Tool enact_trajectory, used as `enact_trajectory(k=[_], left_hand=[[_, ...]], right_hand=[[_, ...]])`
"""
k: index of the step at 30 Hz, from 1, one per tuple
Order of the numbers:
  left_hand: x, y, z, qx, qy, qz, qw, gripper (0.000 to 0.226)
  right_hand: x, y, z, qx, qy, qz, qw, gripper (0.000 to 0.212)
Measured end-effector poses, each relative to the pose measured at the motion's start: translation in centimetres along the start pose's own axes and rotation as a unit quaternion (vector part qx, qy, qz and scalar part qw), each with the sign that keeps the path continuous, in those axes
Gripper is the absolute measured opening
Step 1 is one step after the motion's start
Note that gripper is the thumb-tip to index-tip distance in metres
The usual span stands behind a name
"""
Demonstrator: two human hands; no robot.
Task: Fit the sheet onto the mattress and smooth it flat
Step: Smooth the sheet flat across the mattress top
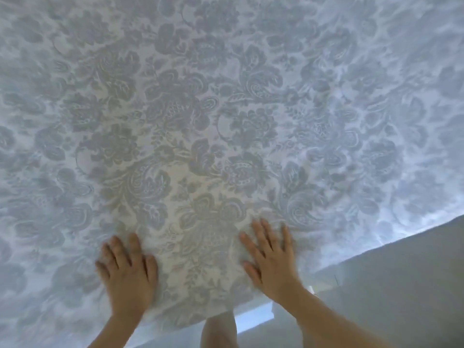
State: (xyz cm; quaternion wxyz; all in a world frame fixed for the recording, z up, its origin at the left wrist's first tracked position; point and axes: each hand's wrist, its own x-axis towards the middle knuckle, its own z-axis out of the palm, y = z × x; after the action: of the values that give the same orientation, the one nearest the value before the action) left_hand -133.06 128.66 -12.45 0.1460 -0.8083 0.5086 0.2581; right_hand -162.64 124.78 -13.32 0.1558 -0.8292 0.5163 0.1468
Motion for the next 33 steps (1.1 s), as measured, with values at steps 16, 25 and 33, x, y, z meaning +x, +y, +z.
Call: enact_trajectory(k=[16,25,33], left_hand=[[6.7,43.4,1.6,0.003,0.177,0.147,0.973,0.067],[5.4,49.0,-2.9,-0.082,0.209,0.262,0.939,0.049],[23.4,56.6,-11.5,-0.048,0.145,-0.078,0.985,0.057]], right_hand=[[3.3,39.8,-3.6,-0.040,0.121,0.187,0.974,0.059],[7.0,39.3,-9.0,0.048,0.200,0.179,0.962,0.056],[19.2,53.2,-12.2,-0.101,0.119,-0.041,0.987,0.058]])
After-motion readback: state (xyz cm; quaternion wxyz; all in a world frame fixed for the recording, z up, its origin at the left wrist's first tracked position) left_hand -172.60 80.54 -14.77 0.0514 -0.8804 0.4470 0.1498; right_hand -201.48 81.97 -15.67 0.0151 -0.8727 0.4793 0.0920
